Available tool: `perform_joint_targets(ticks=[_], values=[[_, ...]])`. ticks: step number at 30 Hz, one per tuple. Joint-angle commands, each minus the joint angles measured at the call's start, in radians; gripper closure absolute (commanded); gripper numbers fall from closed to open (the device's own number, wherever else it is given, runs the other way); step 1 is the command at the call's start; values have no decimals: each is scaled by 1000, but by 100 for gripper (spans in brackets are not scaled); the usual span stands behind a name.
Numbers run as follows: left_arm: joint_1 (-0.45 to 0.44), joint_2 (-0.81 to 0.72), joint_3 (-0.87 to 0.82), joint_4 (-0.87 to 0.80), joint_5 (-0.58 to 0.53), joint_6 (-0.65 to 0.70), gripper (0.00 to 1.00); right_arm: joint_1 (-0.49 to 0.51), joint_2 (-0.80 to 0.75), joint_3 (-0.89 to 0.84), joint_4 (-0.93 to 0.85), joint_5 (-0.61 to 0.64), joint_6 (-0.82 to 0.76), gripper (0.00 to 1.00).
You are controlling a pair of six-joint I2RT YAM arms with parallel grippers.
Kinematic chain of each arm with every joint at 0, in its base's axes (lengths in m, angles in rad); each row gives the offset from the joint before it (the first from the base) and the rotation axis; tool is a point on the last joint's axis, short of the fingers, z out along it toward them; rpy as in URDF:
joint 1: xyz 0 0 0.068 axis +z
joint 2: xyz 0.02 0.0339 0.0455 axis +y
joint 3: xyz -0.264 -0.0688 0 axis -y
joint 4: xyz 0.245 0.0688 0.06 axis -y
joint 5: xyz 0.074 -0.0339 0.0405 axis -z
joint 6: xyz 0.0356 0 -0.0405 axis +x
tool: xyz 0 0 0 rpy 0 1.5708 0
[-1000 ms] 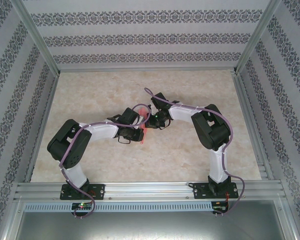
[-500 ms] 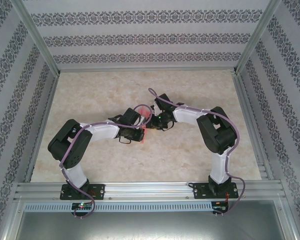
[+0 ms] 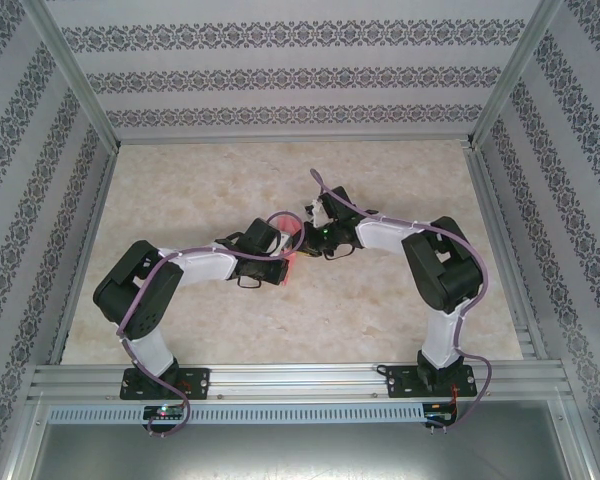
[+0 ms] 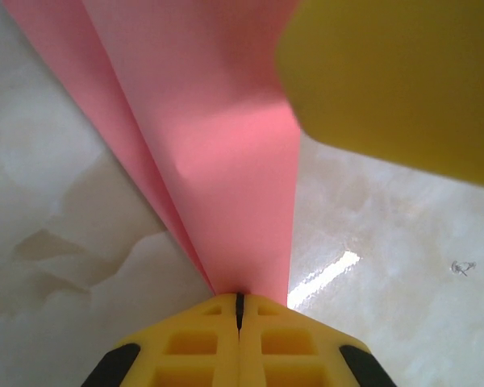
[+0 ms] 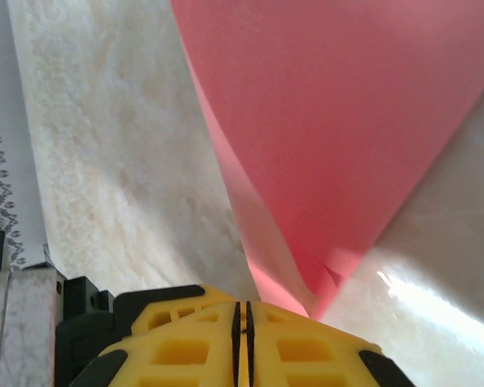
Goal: Fold a paper plane with a square sheet of paper (pick it up from the middle)
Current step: Fold the wing for the fifth time at the center of the table.
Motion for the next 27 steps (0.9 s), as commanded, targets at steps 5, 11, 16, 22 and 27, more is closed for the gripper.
perform_joint_targets(ticks=[5, 11, 16, 22, 27], values=[[10, 27, -63, -124, -143, 36, 93, 8, 79, 25, 70, -36, 44, 89], [10, 21, -67, -125, -128, 46, 93, 7, 122, 46, 49, -3, 25, 90], [10, 21, -61, -135, -127, 57, 93, 10, 151, 61, 16, 33, 3, 90], [10, 17, -51, -144, -115, 67, 93, 18, 167, 92, -70, 110, -44, 90], [10, -16, -34, -155, -95, 56, 91, 31, 190, 118, -165, 179, -90, 91]])
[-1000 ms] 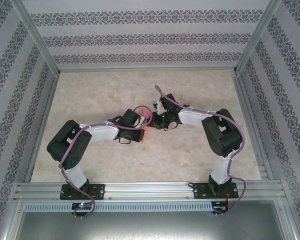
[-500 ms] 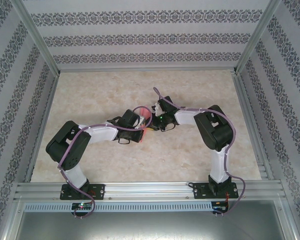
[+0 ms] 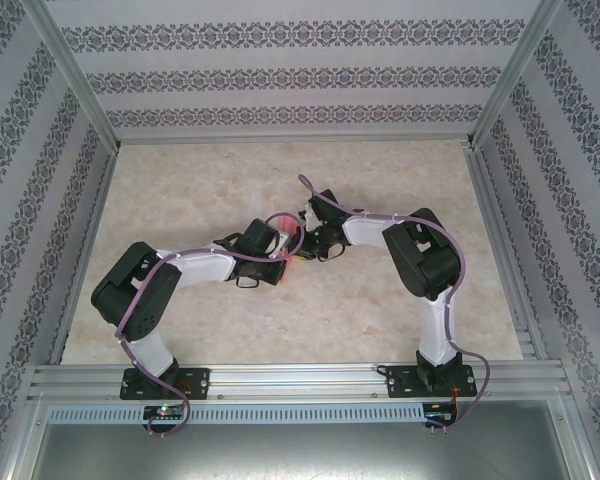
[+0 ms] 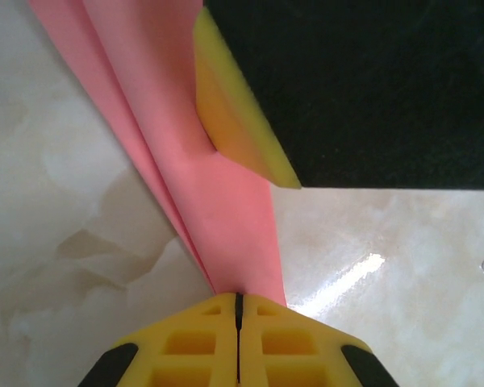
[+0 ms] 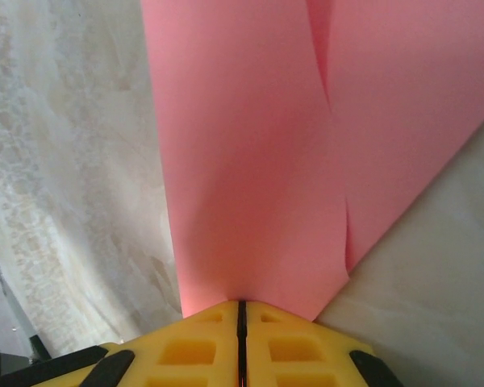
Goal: Fold a paper plane with a square sheet of paper (pick it up from the middle)
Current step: Fold the wing for the fifth time at the center of the table.
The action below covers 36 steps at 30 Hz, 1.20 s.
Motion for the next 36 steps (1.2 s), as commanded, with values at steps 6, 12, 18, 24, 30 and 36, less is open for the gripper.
perform_joint_targets(ticks=[6, 12, 18, 24, 30, 36], values=[[10, -60, -15, -161, -13, -7, 89, 18, 60, 14, -139, 172, -69, 92], [10, -109, -32, -136, 38, -42, 87, 21, 62, 4, -139, 182, -66, 92], [10, -144, -27, -107, -11, -107, 83, 25, 61, -6, -125, 172, -58, 92], [10, -95, -19, -33, 93, -158, 85, 25, 58, -17, -114, 166, -54, 92], [10, -45, -20, -18, 118, -166, 91, 20, 56, -22, -106, 159, -53, 92], [10, -35, -20, -24, 128, -158, 94, 22, 57, -19, -105, 159, -54, 92]])
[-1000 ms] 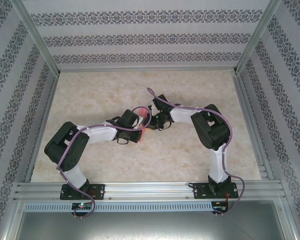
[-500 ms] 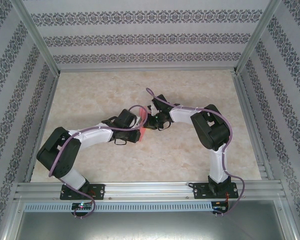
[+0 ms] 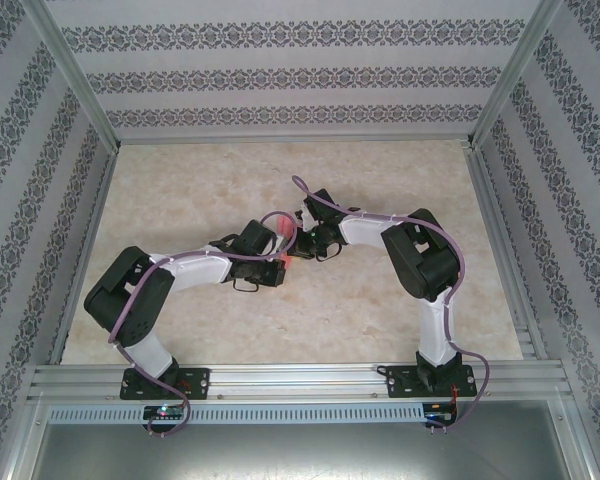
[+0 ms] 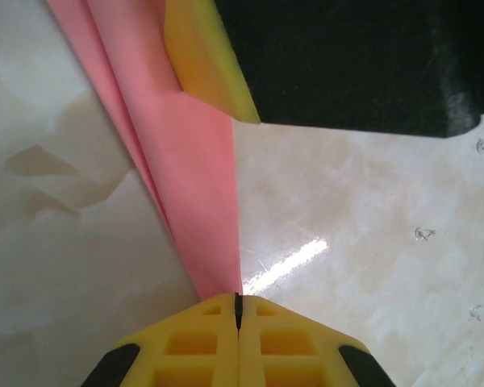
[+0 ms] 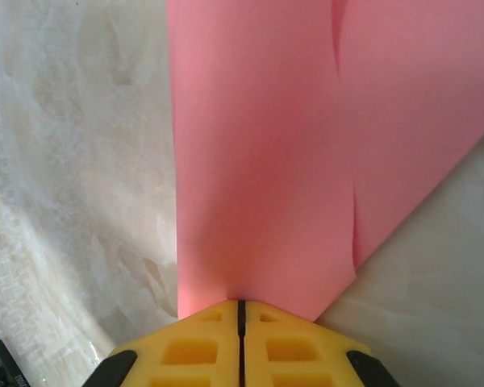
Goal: Fold a paper plane with a square sheet of paper (pick it up from the middle)
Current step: Fold the wing for the fifth time at the center of the table.
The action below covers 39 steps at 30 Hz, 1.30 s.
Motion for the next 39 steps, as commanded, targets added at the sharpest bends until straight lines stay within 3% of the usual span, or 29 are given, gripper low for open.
perform_joint_targets(ticks=[1, 18, 27, 39], values=[[7, 12, -2, 12, 21, -7, 95, 1, 56, -43, -63, 102, -7, 92], [-48, 58, -6, -74, -13, 34, 97, -13, 61, -50, -73, 115, -12, 93], [-72, 67, -29, -152, -86, 61, 97, -13, 54, -56, -74, 109, -13, 93], [-60, -90, -29, -57, -12, -5, 94, -1, 13, -109, -55, 110, 13, 93]])
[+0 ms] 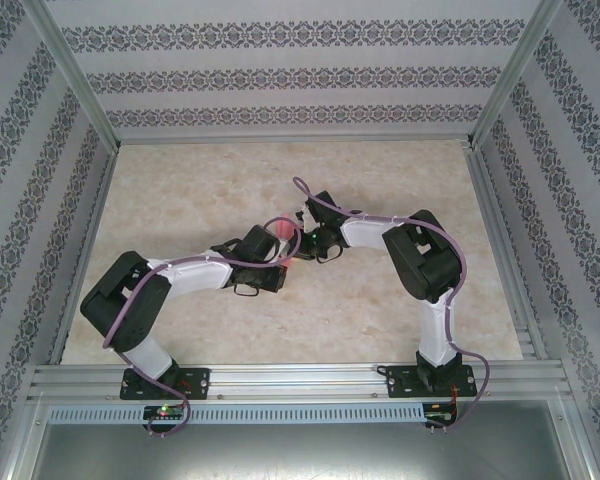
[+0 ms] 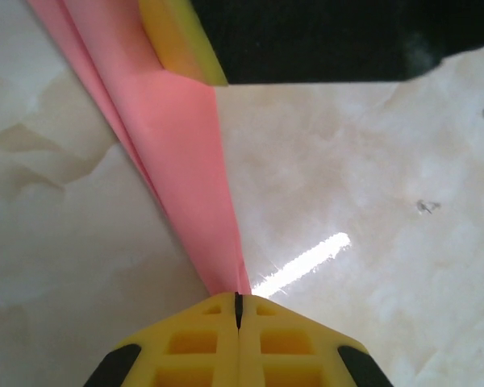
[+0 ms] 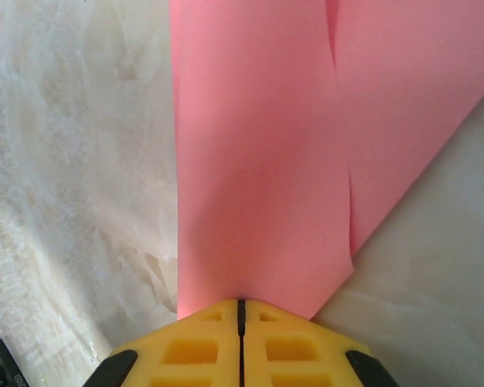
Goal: Fold a paper plane with a square sheet of paper (pick it up from the middle)
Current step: Fold the wing for the fifth time at the center of the table.
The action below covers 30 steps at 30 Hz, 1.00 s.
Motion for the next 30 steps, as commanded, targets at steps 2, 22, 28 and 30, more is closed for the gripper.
perform_joint_targets(ticks=[2, 22, 28, 30], values=[[1, -77, -7, 1, 44, -62, 94, -1, 29, -74, -88, 98, 18, 93], [76, 118, 23, 204, 116, -144, 96, -5, -8, -111, -17, 26, 64, 93], [76, 143, -1, 141, 44, -99, 97, -12, -29, -112, -7, 12, 79, 92], [76, 156, -6, 108, 20, -75, 97, -14, -39, -112, -2, 4, 86, 92]])
